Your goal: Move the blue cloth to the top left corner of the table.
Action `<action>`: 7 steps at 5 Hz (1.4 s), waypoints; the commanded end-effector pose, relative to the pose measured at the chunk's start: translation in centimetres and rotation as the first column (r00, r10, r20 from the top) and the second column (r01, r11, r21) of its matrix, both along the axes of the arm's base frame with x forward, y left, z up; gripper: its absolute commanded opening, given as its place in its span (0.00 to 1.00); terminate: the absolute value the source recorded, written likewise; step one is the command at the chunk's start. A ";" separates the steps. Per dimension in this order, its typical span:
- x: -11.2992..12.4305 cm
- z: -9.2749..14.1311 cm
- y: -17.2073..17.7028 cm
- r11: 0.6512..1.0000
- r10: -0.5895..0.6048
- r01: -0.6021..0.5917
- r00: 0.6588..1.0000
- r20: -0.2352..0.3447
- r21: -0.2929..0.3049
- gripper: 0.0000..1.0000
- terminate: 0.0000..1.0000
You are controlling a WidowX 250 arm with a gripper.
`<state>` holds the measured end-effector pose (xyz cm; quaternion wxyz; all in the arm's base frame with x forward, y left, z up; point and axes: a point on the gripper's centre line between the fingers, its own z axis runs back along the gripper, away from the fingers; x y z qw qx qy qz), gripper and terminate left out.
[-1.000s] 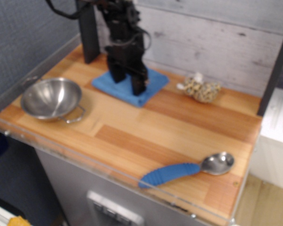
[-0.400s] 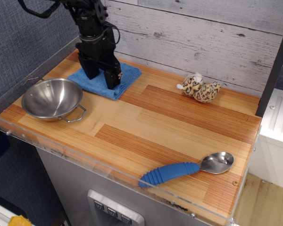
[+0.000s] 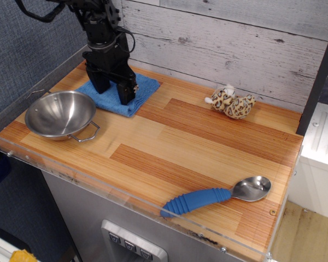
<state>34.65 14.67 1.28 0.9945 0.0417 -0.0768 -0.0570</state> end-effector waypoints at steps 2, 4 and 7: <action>-0.2 8.9 0.4 0.999 0.020 -0.026 0.989 0.146 0.039 1.00 0.00; -1.8 13.2 -0.1 0.999 0.024 -0.032 0.979 0.204 0.036 1.00 0.00; -1.8 13.2 -0.1 0.999 0.024 -0.032 0.979 0.204 0.036 1.00 1.00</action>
